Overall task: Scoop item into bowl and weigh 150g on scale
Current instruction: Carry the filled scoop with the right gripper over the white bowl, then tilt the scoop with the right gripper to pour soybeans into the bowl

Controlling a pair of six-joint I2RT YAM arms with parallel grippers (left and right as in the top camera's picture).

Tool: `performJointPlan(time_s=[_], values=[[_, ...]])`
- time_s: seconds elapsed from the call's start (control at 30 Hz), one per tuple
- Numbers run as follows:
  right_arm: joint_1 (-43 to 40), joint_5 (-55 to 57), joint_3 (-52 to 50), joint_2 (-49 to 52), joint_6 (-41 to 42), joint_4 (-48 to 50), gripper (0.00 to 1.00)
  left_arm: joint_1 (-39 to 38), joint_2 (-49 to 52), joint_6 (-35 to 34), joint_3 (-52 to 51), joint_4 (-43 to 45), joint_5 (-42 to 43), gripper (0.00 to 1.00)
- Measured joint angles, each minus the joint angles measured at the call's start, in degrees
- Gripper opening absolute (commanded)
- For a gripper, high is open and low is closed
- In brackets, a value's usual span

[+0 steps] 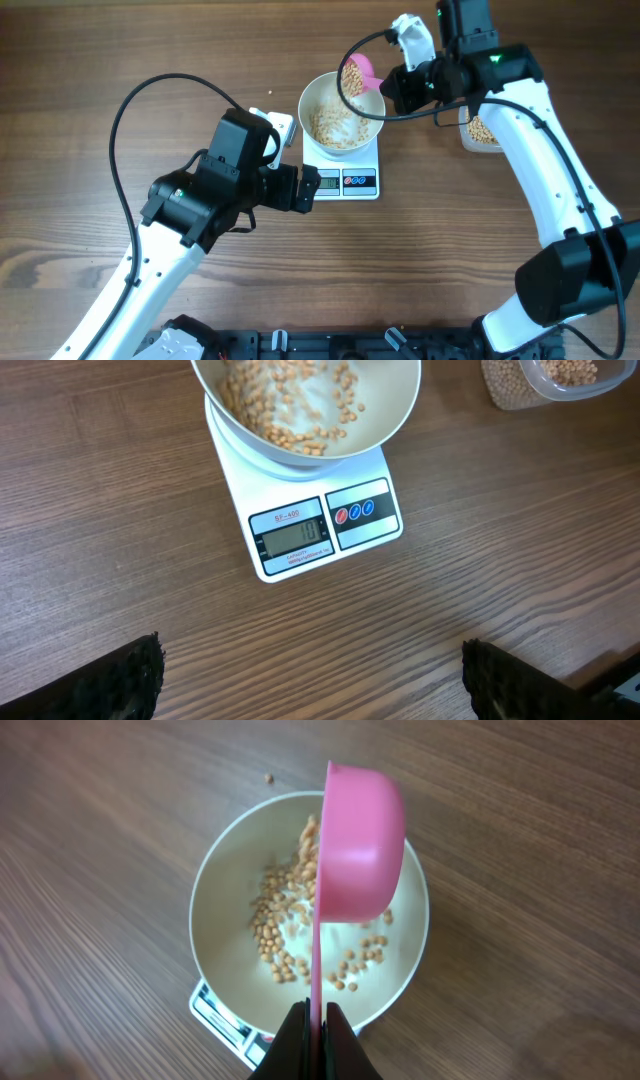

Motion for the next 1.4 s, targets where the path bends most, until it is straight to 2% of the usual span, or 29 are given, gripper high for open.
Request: performJointPlan(time_s=[0.47, 0.9, 1.23, 1.33, 1.4], values=[[8.59, 22.14, 0.0, -3.69, -8.17, -0.94, 0.04, 0.0, 0.0, 0.0, 0.0, 0.0, 0.0, 1.0], [13.81, 26.1, 0.0, -5.55, -9.66, -3.89, 0.04, 0.0, 0.0, 0.0, 0.0, 0.0, 0.0, 1.0], [14.03, 30.12, 0.0, -5.55, -9.6, -2.54, 0.04, 0.0, 0.0, 0.0, 0.0, 0.0, 0.0, 1.0], [13.97, 28.7, 0.0, -5.66, -5.62, -2.16, 0.04, 0.0, 0.0, 0.0, 0.0, 0.0, 0.0, 1.0], [12.15, 22.08, 0.0, -6.05, -2.16, -2.8, 0.04, 0.0, 0.0, 0.0, 0.0, 0.0, 0.0, 1.0]])
